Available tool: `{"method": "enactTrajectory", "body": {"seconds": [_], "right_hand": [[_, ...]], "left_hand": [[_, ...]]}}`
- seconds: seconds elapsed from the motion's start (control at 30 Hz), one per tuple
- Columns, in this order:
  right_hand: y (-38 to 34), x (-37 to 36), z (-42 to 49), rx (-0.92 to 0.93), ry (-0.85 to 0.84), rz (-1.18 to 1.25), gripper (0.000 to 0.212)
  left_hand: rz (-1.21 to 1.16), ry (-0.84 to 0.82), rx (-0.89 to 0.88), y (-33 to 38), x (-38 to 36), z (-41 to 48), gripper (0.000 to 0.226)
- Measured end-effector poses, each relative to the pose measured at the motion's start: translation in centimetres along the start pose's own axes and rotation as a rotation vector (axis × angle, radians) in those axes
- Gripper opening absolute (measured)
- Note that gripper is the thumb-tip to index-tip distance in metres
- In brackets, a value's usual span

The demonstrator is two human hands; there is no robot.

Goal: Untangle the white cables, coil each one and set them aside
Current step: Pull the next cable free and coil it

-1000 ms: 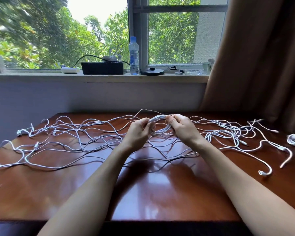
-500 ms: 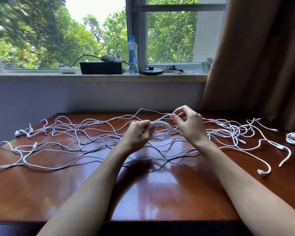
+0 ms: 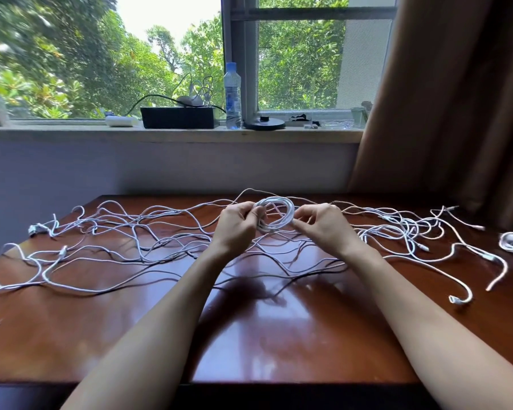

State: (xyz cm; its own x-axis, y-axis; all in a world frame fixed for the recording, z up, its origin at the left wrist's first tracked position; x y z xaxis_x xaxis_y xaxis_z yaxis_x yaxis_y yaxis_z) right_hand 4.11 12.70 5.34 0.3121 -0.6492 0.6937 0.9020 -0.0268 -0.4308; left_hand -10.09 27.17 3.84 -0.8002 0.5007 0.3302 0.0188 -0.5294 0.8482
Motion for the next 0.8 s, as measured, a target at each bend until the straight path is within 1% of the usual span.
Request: {"method": "enactTrajectory", "body": {"seconds": [0.03, 0.07, 0.13, 0.2, 0.3, 0.4, 0.5, 0.6, 0.67, 0.8], "right_hand": [[-0.3, -0.2, -0.1, 0.033, -0.028, 0.033, 0.004], [-0.5, -0.3, -0.1, 0.060, -0.049, 0.067, 0.004], [-1.0, -0.7, -0.4, 0.112, -0.088, 0.115, 0.012], [-1.4, -1.2, -0.5, 0.176, -0.097, 0.114, 0.017], [-1.7, -1.8, -0.5, 0.243, -0.080, 0.097, 0.016], [-2.0, -2.0, -0.6, 0.324, -0.053, 0.063, 0.014], [-2.4, -2.0, -0.7, 0.433, -0.014, 0.004, 0.010], [-3.0, -1.9, -0.6, 0.549, 0.061, -0.111, 0.006], [-3.4, -1.7, -0.6, 0.620, 0.116, -0.193, 0.008], [-4.0, -1.5, -0.9, 0.669, 0.147, -0.314, 0.012]], "left_hand": [[-0.019, 0.014, 0.024, -0.1, 0.1, 0.1, 0.033], [-0.043, 0.032, 0.056, -0.2, 0.3, 0.2, 0.033], [-0.096, 0.064, 0.128, -0.5, 0.5, 0.4, 0.034], [-0.118, 0.084, 0.183, -0.7, 0.6, 0.5, 0.035], [-0.109, 0.103, 0.218, -1.2, 0.6, 0.7, 0.036], [-0.024, 0.143, 0.212, -1.2, 0.9, 0.7, 0.035], [0.058, 0.172, 0.196, -0.9, 1.0, 0.5, 0.037], [0.152, 0.199, 0.174, -0.7, 1.1, 0.3, 0.038], [0.185, 0.207, 0.175, -0.8, 1.1, 0.2, 0.039], [0.220, 0.196, 0.165, -0.8, 0.9, 0.2, 0.041]]}}
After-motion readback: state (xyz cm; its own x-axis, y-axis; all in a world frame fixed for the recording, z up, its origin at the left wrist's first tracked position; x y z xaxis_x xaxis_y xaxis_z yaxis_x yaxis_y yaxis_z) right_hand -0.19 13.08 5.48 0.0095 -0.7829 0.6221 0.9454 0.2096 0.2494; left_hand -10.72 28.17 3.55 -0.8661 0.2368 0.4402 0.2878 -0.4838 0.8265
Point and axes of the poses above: each hand's wrist, its own z-axis towards the middle knuckle, its own x-axis out of the back of the hand, y = z × x, the point moved 3 cm from there along z, towards the middle knuckle, and after that the axes turned 9 degrees about x, right-handed, at the moved point
